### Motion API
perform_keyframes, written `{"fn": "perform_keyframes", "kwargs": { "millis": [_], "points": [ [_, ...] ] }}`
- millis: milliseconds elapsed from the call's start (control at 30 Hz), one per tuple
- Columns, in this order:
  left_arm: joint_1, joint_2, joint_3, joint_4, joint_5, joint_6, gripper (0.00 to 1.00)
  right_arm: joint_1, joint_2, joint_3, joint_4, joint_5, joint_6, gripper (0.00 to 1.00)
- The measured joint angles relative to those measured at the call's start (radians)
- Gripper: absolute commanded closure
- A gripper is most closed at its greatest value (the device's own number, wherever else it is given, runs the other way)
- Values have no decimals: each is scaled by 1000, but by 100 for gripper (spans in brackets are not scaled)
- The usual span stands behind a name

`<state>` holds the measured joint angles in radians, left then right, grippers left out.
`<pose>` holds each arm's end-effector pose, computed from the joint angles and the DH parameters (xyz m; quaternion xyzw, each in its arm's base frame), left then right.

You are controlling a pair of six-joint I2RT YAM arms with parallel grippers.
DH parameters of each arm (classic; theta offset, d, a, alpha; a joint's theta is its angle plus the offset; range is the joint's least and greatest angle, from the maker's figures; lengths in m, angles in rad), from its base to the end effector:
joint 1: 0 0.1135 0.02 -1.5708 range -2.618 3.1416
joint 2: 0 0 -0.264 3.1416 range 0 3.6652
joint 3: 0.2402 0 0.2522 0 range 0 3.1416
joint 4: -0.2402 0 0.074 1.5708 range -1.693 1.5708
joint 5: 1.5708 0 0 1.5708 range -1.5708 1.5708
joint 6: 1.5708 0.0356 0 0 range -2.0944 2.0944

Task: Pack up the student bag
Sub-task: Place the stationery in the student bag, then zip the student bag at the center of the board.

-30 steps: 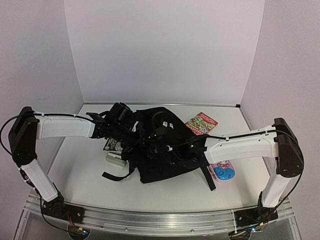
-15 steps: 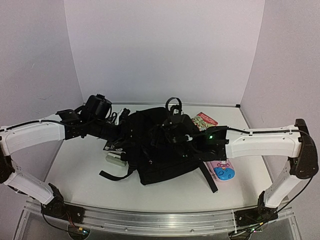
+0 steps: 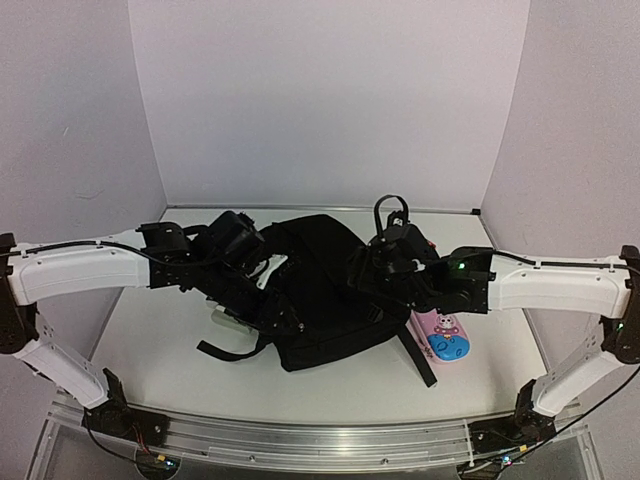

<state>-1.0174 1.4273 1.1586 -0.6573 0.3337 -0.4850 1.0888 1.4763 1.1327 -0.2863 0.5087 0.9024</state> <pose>0.1472 -0.2605 0.2816 0.2968 0.8885 -0.3284 0.1208 0.1687 0.2851 0.2884 0.0333 0.8696 0.2461 0.4268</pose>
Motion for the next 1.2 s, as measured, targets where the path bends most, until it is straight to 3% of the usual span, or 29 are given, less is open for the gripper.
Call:
{"fn": "perform_keyframes", "kwargs": {
  "millis": [367,833,1200],
  "points": [
    [-58,112,67,-50,-138,37,70,0,-16,-7,-6,-2,30,26],
    [-92,193,107,-95,-213,62,78,0,-16,-11,-7,-5,42,26],
    [-119,214,133,-120,-281,68,100,0,-16,-23,-8,-6,42,26]
  ]
}}
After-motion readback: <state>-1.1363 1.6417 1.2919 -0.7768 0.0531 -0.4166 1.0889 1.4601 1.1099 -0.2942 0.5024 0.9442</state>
